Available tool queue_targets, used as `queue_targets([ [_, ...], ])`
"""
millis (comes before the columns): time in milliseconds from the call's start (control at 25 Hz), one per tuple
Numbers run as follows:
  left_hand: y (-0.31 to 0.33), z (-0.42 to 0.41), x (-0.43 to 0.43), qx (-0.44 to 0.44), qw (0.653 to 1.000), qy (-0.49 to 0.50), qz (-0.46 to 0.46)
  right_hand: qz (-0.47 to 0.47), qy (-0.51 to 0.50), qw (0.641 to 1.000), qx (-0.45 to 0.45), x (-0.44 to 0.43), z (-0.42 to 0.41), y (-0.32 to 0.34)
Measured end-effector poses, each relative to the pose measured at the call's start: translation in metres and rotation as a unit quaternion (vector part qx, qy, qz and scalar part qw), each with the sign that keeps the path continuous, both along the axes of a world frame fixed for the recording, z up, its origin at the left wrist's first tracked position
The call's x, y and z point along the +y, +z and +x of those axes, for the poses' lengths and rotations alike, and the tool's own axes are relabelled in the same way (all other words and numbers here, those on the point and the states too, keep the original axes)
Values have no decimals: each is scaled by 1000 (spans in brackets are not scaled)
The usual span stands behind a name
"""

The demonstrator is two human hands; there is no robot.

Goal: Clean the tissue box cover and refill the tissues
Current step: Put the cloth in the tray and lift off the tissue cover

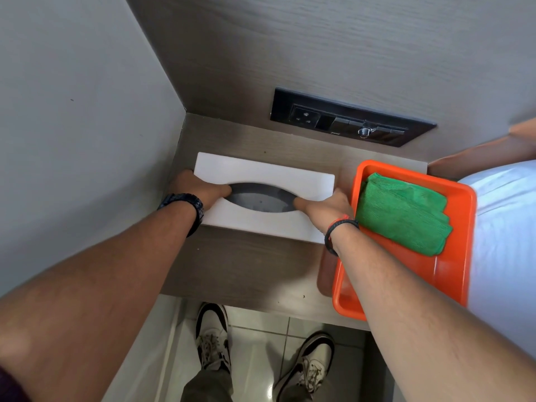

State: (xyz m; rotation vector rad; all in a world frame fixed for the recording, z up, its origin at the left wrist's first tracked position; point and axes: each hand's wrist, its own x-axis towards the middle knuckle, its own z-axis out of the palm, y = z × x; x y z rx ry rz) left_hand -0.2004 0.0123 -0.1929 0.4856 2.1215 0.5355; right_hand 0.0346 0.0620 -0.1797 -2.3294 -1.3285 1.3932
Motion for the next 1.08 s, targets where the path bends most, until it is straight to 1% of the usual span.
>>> queue_targets([
  [80, 3, -1, 1, -21, 1000, 3, 9, -12, -4, 1000, 16, 2, 3, 1],
  [200, 7, -2, 5, -29, 1000, -2, 7, -20, -2, 999, 25, 4, 5, 3],
  [360, 10, 0, 5, 8, 1000, -19, -5, -3, 3, 1000, 0, 4, 2, 4],
  [520, 23, 3, -5, 38, 998, 3, 43, 41, 33, 998, -43, 0, -4, 19],
  [680, 51, 7, -23, 44, 997, 21, 63, 52, 49, 997, -38, -7, -2, 47],
  [880, 72, 17, -63, 86, 996, 11, 26, -7, 67, 998, -12, -40, 9, 66],
  [960, 68, 18, -85, 92, 996, 15, 3, -19, 66, 998, -3, -64, 11, 62],
  [1080, 51, 20, -109, 88, 995, 15, -45, -42, 64, 997, -16, -95, 10, 47],
])
